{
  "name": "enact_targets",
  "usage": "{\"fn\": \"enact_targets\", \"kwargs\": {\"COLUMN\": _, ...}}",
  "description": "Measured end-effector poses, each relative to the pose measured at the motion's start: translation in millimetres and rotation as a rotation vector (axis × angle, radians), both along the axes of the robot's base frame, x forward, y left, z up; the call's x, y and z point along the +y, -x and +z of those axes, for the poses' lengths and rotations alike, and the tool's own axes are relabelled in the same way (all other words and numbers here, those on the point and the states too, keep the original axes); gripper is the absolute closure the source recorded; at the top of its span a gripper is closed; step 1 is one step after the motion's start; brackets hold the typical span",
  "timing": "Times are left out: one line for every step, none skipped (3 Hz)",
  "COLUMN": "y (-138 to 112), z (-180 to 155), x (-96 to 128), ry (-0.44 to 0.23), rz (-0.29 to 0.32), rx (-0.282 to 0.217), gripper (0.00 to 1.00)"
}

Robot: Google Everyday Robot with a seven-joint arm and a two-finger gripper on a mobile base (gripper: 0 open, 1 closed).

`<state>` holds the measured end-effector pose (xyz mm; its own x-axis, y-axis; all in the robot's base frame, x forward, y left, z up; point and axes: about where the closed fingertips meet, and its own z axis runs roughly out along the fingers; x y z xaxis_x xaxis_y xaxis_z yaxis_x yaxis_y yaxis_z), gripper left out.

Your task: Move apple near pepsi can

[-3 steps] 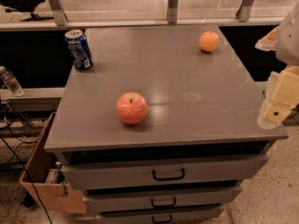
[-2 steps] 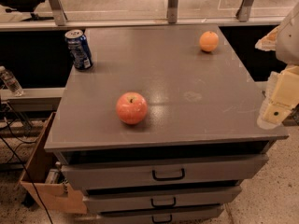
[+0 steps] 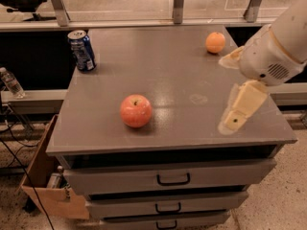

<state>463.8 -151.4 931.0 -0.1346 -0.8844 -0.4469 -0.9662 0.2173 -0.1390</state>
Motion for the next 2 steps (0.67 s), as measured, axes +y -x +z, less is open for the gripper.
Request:
{"fn": "enact_targets", "kwargs": {"y": -13, "z": -15, "x": 55, "ry": -0.212, "rz": 0.093, "rx": 0.014, "gripper": 0.00}}
{"fn": "enact_targets", "kwargs": {"y": -21, "z": -19, "x": 102, "ry": -0.375, "rz": 0.171, "rx": 0.000, "gripper": 0.00}}
